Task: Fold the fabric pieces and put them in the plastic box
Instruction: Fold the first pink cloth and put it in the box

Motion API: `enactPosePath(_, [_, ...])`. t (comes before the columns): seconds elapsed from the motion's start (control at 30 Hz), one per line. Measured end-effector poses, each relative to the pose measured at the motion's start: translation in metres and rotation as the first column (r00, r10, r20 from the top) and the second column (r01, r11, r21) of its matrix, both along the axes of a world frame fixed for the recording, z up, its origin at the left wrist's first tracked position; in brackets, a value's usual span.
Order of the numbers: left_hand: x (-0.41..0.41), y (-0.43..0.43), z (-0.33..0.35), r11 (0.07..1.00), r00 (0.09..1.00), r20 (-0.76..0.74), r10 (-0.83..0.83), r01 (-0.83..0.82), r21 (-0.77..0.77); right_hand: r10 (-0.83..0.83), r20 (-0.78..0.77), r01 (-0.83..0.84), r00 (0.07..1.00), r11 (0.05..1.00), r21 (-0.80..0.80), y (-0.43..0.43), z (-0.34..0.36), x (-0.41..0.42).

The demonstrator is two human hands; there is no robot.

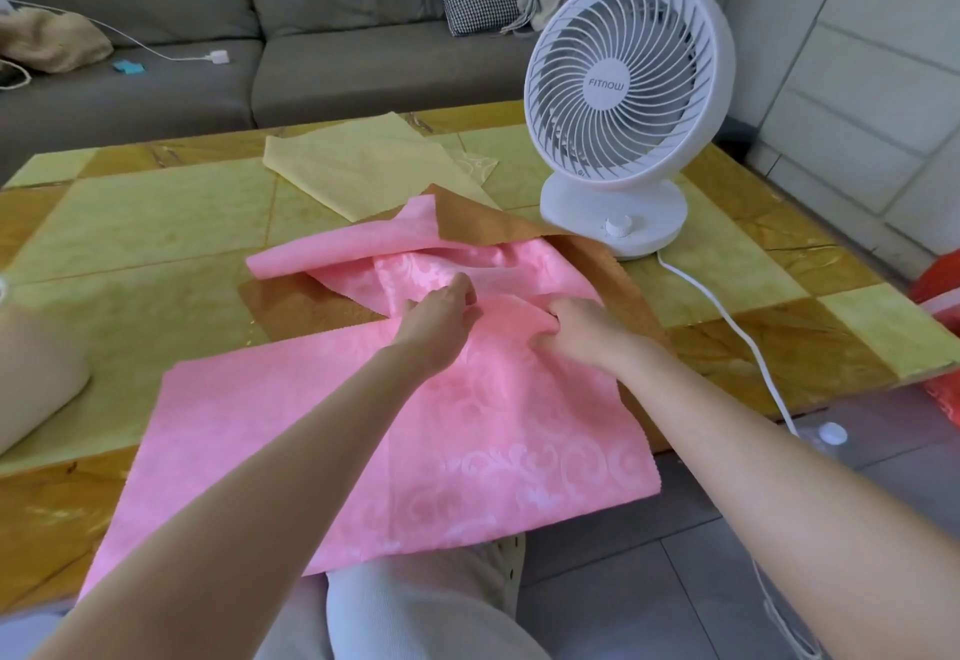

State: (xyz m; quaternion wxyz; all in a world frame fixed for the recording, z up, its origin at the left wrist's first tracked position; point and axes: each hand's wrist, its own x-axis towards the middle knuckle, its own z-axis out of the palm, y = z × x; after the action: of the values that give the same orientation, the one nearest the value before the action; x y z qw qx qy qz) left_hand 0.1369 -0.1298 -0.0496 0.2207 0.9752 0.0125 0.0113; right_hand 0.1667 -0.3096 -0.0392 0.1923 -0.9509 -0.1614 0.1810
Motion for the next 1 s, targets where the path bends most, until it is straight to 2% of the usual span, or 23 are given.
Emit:
enactPosePath(0.1, [0.003, -0.002, 0.000, 0.999, 1.000, 0.005, 0.005, -0.005, -0.034, -0.064, -0.002, 0.064, 0.998, 0.998, 0.014, 0.001, 0.001, 0.006])
enactPosePath(0.2, [0.005, -0.004, 0.001, 0.995, 1.000, -0.002, 0.015, -0.015, -0.097, -0.075, -0.096, 0.078, 0.993, 0.996, 0.031, 0.000, 0.003, 0.011])
enactPosePath(0.3, [0.005, -0.005, 0.001, 0.996, 1.000, -0.020, 0.006, -0.008, -0.094, -0.103, -0.179, 0.119, 0.979, 0.989, 0.084, -0.007, 0.005, 0.012])
enactPosePath(0.43, [0.005, -0.003, 0.000, 0.998, 0.999, -0.042, 0.015, -0.018, -0.064, -0.275, -0.038, 0.276, 0.961, 0.927, 0.255, -0.012, 0.003, 0.017])
enactPosePath(0.5, [0.005, -0.003, -0.001, 0.999, 0.998, -0.047, 0.029, -0.030, -0.028, -0.346, 0.022, 0.330, 0.938, 0.912, 0.245, -0.013, 0.001, 0.020])
enactPosePath(0.6, [0.004, -0.002, -0.004, 0.999, 0.998, -0.049, 0.049, -0.049, -0.006, -0.421, 0.015, 0.407, 0.907, 0.884, 0.230, -0.016, -0.008, 0.021])
enactPosePath(0.8, [0.004, 0.002, -0.002, 0.999, 0.996, -0.071, 0.052, -0.053, -0.008, -0.414, 0.031, 0.406, 0.910, 0.903, 0.141, -0.014, -0.019, 0.017])
enactPosePath(1.0, [0.006, 0.013, -0.004, 0.990, 0.993, -0.092, 0.076, -0.063, 0.129, -0.437, 0.044, 0.427, 0.898, 0.892, 0.147, -0.010, -0.028, 0.015])
